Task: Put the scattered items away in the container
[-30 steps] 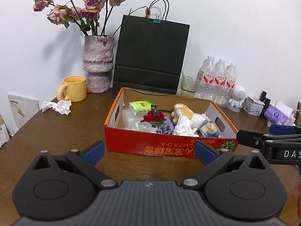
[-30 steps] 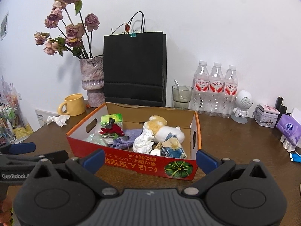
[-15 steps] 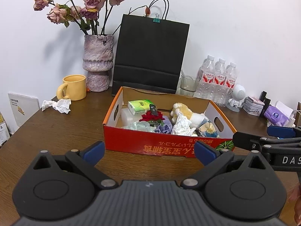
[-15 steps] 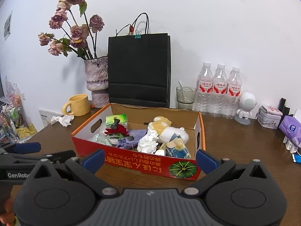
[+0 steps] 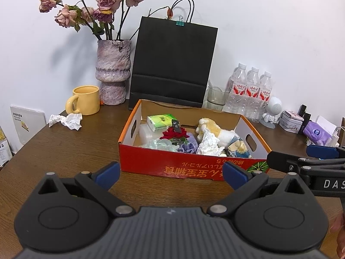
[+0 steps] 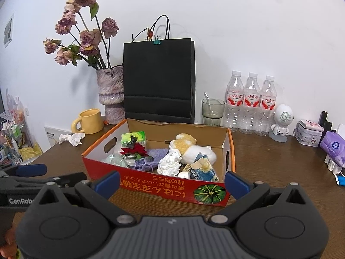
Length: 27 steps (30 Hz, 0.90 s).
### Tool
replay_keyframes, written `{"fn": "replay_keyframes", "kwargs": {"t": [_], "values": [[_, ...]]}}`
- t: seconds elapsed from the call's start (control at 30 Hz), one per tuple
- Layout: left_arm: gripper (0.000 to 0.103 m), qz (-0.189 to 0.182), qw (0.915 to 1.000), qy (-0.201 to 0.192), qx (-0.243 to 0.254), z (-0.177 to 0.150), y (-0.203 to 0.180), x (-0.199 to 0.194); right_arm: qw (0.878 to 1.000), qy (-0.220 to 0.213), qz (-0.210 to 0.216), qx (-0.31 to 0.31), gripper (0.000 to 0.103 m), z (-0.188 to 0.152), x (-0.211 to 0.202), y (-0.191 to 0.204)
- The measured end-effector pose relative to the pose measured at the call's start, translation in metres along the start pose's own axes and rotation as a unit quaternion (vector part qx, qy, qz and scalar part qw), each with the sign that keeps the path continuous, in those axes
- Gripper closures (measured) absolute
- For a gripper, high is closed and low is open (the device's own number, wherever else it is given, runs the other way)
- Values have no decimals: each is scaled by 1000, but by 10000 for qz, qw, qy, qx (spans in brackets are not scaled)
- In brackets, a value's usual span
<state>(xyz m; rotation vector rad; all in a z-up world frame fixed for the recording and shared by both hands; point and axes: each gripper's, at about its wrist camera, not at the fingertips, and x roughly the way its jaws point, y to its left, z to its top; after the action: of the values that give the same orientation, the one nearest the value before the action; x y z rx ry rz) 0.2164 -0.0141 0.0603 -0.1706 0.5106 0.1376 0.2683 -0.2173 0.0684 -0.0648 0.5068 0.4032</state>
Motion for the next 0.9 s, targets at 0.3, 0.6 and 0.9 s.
{"fn": "replay_keyframes", "kwargs": {"t": [0.3,0.6,0.9], "values": [[0,6,10000,17,4,1,0,1,10000,21,-13,-2,0,0,1,1],[0,15,10000,30,2,0,-1,2,10000,32,-12,-7,0,-1,2,2],[0,14,10000,32,4,0,-1,2,10000,32,-14,-5,0,0,2,2]]}}
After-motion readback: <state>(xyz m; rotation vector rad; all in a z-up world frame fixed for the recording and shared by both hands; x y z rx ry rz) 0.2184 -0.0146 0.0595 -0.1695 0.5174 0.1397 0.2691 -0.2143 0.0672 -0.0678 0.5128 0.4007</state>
